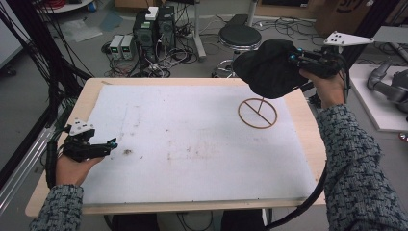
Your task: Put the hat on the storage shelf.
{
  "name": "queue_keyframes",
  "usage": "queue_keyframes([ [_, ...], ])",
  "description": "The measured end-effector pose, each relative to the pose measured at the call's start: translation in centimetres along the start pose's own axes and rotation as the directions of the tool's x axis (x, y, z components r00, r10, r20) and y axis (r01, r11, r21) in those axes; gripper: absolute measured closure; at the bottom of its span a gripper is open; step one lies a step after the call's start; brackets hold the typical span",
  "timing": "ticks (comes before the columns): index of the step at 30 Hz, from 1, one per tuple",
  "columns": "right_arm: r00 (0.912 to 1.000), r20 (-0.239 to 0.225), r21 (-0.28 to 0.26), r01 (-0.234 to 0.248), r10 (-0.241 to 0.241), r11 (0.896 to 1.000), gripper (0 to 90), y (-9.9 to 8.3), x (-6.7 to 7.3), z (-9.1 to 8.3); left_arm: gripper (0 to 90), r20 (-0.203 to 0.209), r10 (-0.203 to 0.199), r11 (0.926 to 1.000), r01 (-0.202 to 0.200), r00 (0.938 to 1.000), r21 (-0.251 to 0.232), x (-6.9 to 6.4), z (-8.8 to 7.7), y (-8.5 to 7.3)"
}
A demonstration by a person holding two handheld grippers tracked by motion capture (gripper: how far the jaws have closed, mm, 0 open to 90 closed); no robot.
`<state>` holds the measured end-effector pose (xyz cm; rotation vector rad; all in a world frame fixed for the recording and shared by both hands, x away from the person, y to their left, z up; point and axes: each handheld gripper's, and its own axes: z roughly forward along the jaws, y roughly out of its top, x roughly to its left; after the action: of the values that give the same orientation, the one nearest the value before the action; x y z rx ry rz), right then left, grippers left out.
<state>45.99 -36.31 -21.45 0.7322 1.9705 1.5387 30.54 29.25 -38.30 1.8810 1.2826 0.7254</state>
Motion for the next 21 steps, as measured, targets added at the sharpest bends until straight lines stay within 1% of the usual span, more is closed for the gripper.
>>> queue_keyframes([
  [1, 1.0, 0.004, 0.001, -0.003, 0.003, 1.0, 80.7, -0.2, -0.3, 0.0, 17.2, -0.002, -0.002, 1.0, 0.002, 1.0, -0.002, 0.0, 0.0, 0.0],
  [4, 1.0, 0.001, 0.003, -0.009, 0.009, 1.0, 80.6, -0.4, -0.6, 0.1, 17.2, -0.002, -0.002, 1.0, 0.002, 1.0, -0.004, 0.0, -0.1, -0.1],
  [5, 0.9997, 0.007, 0.016, -0.023, 0.023, 1.0, 80.6, -0.8, -0.8, 0.2, 17.2, -0.002, -0.004, 1.0, 0.004, 1.0, -0.003, 0.0, -0.1, -0.1],
  [6, 0.9997, 0.007, 0.016, -0.023, 0.023, 1.0, 80.6, -0.8, -0.8, 0.2, 17.2, -0.003, -0.007, 1.0, 0.007, 1.0, -0.001, 0.0, -0.1, -0.2],
  [7, 0.9995, 0.01, 0.03, -0.029, 0.029, 0.999, 80.7, -1.0, -0.9, 0.4, 17.2, -0.001, -0.004, 1.0, 0.004, 1.0, 0.001, 0.1, -0.1, -0.2],
  [8, 0.9995, 0.012, 0.041, -0.029, 0.029, 0.999, 80.6, -1.6, -1.1, 0.6, 17.2, -0.004, -0.007, 1.0, 0.007, 1.0, 0.0, 0.1, -0.1, -0.3],
  [9, 0.9995, 0.012, 0.041, -0.029, 0.029, 0.999, 80.6, -1.6, -1.1, 0.6, 17.2, -0.004, -0.007, 1.0, 0.007, 1.0, 0.0, 0.1, -0.1, -0.3],
  [10, 0.9991, 0.017, 0.059, -0.04, 0.039, 0.997, 80.5, -2.1, -1.3, 0.8, 17.2, -0.004, -0.008, 1.0, 0.008, 1.0, 0.0, 0.1, -0.1, -0.4],
  [11, 0.9991, 0.018, 0.072, -0.039, 0.038, 0.997, 80.5, -2.5, -1.4, 0.9, 17.2, -0.003, -0.008, 1.0, 0.008, 1.0, 0.002, 0.1, -0.1, -0.4],
  [12, 0.9984, 0.02, 0.086, -0.054, 0.052, 0.995, 80.1, -3.0, -1.6, 0.9, 17.2, -0.004, -0.006, 1.0, 0.006, 1.0, 0.002, 0.2, -0.1, -0.4],
  [14, 0.9982, 0.027, 0.08, -0.055, 0.053, 0.995, 80.1, -3.3, -1.6, 1.0, 17.2, -0.006, -0.008, 1.0, 0.008, 0.9999, 0.002, 0.2, -0.1, -0.3],
  [16, 0.9977, 0.03, 0.088, -0.063, 0.06, 0.994, 79.7, -3.7, -1.8, 1.1, 17.2, -0.004, -0.008, 1.0, 0.008, 1.0, 0.0, 0.3, -0.1, -0.2],
  [17, 0.9971, 0.037, 0.09, -0.069, 0.066, 0.993, 79.6, -3.9, -1.9, 1.1, 17.2, -0.003, -0.008, 1.0, 0.008, 1.0, -0.002, 0.3, 0.0, -0.2],
  [19, 0.995, 0.05, 0.079, -0.089, 0.086, 0.993, 79.5, -4.4, -2.2, 1.1, 17.2, -0.001, -0.004, 1.0, 0.004, 1.0, 0.0, 0.2, 0.0, -0.2],
  [21, 0.994, 0.047, 0.081, -0.102, 0.099, 0.991, 79.2, -4.8, -2.4, 1.2, 17.2, -0.001, -0.003, 1.0, 0.003, 1.0, 0.005, 0.3, 0.0, -0.2],
])
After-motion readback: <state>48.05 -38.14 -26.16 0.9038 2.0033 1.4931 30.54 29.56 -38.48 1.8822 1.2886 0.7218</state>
